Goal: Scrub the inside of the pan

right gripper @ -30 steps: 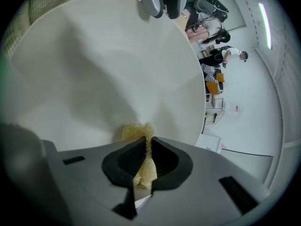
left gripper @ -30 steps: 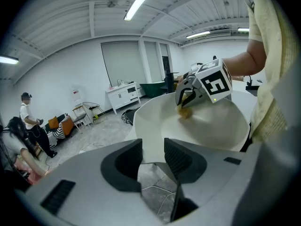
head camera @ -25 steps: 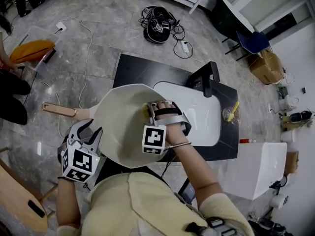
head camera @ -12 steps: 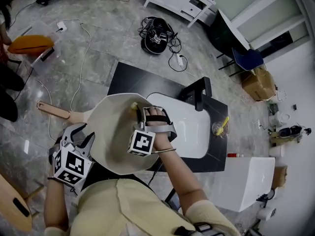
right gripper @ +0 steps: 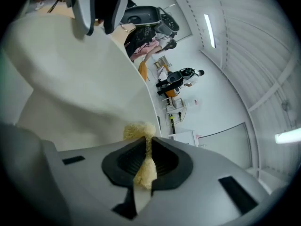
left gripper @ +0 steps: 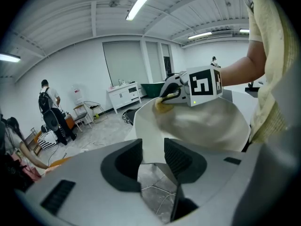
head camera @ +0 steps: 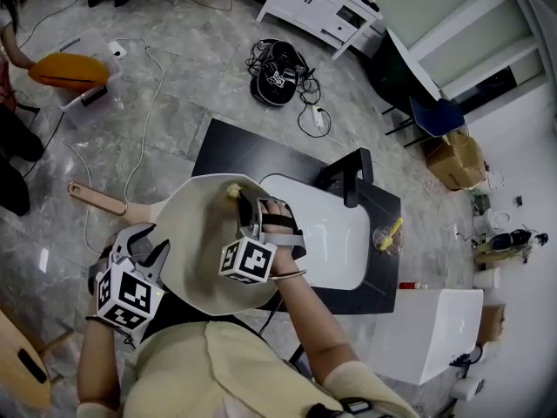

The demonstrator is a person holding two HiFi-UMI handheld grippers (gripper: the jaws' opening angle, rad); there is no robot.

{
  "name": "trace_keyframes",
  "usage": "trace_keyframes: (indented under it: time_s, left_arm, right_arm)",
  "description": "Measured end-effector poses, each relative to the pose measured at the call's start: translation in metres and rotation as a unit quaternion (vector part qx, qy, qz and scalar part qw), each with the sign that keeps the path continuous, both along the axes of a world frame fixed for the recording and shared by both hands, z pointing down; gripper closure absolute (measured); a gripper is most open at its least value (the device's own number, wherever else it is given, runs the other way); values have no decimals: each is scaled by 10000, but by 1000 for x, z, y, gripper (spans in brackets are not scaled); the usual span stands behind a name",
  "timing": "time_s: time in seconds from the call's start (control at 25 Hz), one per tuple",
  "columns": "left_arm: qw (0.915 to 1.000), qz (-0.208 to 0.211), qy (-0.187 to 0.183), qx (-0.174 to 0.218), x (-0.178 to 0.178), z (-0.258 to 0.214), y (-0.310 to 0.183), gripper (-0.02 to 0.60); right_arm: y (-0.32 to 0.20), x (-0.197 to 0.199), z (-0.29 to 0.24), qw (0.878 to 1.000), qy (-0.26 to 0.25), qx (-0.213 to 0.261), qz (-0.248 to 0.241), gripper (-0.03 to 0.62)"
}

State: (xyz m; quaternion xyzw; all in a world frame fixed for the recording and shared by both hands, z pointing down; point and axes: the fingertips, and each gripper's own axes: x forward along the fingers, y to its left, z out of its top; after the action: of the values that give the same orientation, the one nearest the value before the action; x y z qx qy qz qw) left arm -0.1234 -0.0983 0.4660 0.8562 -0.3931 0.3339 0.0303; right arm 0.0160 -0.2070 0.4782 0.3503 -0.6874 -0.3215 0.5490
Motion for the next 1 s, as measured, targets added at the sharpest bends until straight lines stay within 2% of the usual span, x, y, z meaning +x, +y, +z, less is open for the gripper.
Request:
trace_keyframes:
  time_s: [0.16, 0.36, 0.6, 0.8, 1.0]
  left_arm:
    - [10000, -60, 53, 30, -1, -2, -1, 433]
    - [9998, -116, 135, 69, 2, -1, -1, 433]
    - [9996, -128, 234, 78, 5, -2, -1, 433]
    - [9988, -207, 436, 65, 5, -4, -4, 433]
    - [9989, -209, 409, 96, 4, -3, -3, 433]
  right_arm:
    - [4, 0, -9, 9978, -602, -157, 209, 548]
    - [9, 4, 2, 9907, -1049, -611, 616, 548]
    - [10, 3, 17, 9843, -1066, -993, 992, 548]
    - [4, 6, 29, 9795, -985, -1130, 1343, 548]
    - [7, -6, 42, 9798, -920, -1273, 1241, 548]
